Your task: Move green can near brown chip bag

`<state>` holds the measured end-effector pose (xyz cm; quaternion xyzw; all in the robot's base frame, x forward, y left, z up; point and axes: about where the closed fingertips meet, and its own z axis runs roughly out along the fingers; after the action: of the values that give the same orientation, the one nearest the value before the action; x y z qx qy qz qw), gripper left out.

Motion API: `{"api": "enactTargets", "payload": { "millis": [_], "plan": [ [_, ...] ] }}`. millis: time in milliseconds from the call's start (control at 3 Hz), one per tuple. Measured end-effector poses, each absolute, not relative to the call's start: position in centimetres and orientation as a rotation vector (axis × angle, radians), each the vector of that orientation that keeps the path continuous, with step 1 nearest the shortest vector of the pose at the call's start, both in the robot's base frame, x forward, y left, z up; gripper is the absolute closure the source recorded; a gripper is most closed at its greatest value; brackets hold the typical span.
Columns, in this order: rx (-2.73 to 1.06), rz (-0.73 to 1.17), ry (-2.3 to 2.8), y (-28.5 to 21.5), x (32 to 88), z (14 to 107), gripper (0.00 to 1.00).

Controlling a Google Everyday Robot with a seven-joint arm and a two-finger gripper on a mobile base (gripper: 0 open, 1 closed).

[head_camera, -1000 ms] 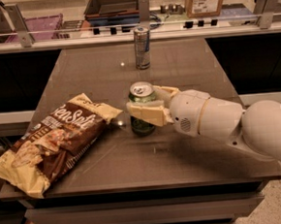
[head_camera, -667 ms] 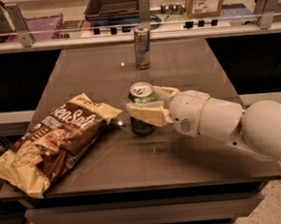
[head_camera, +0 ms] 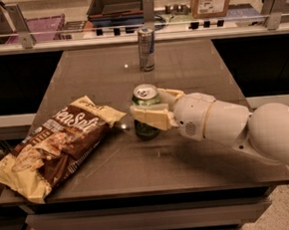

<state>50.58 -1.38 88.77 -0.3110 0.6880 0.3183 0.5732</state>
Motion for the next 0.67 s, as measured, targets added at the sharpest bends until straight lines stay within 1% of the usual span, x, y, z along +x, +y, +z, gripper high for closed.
{"api": "enactTargets", "payload": {
  "millis": [333, 667],
  "plan": [
    [-0.732, 0.747, 1.612, -1.20, 50.54, 88.80, 0.13],
    [-0.736, 0.749, 1.611, -1.03, 50.50, 88.82, 0.00]
  ]
}}
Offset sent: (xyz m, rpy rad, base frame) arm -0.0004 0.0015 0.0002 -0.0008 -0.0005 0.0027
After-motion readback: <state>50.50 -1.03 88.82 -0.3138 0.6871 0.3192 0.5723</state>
